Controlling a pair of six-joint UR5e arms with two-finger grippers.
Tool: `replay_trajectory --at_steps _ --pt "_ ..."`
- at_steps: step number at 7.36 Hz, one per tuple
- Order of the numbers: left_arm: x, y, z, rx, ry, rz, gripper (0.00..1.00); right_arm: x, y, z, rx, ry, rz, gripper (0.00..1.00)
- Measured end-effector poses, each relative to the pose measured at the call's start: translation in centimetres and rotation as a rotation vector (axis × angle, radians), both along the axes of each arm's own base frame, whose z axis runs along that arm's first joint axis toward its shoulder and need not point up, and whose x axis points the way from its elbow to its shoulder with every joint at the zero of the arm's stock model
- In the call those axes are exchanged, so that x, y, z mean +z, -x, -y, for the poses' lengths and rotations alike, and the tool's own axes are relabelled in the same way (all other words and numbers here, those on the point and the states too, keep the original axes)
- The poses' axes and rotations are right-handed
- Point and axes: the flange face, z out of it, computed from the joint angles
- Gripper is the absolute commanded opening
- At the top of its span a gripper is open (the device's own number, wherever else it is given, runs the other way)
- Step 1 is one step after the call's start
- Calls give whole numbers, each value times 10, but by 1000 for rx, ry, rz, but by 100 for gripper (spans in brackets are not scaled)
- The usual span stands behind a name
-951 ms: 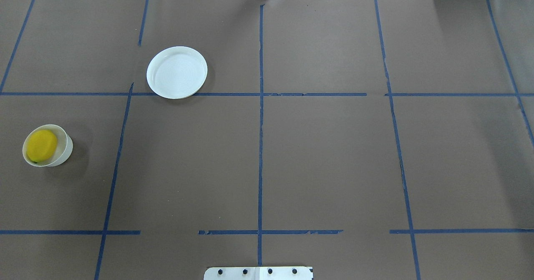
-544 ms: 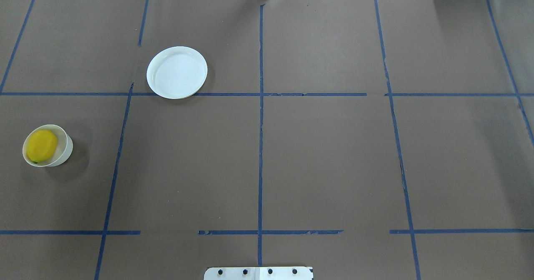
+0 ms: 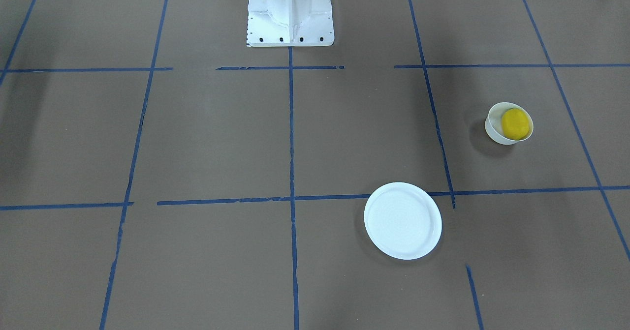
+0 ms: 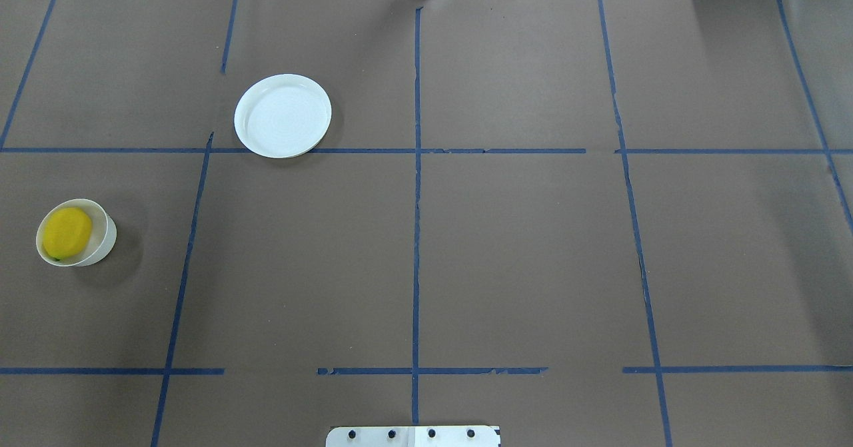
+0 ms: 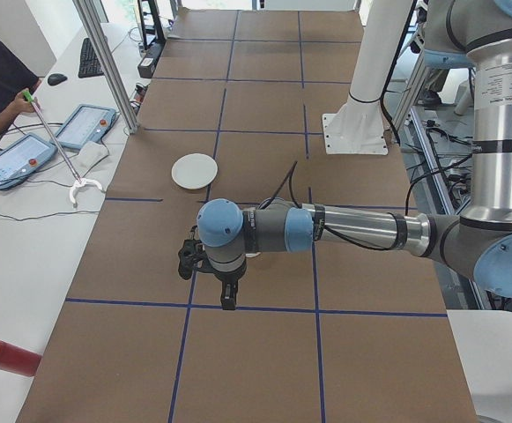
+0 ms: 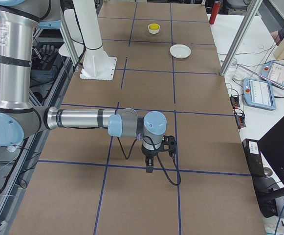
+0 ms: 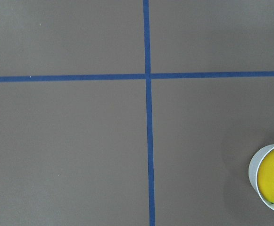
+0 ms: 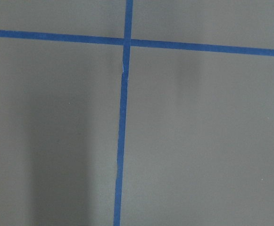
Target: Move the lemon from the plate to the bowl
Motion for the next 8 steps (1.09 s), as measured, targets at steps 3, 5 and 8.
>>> replay_trajectory --at_steps 3,5,8 --pt "-14 5 -2 -4 -31 55 100 0 0 0 0 0 0 100" --pt "-11 5 -2 -4 -20 58 100 0 0 0 0 0 0 100" --pt "-10 5 -7 -1 -15 59 100 0 0 0 0 0 0 100"
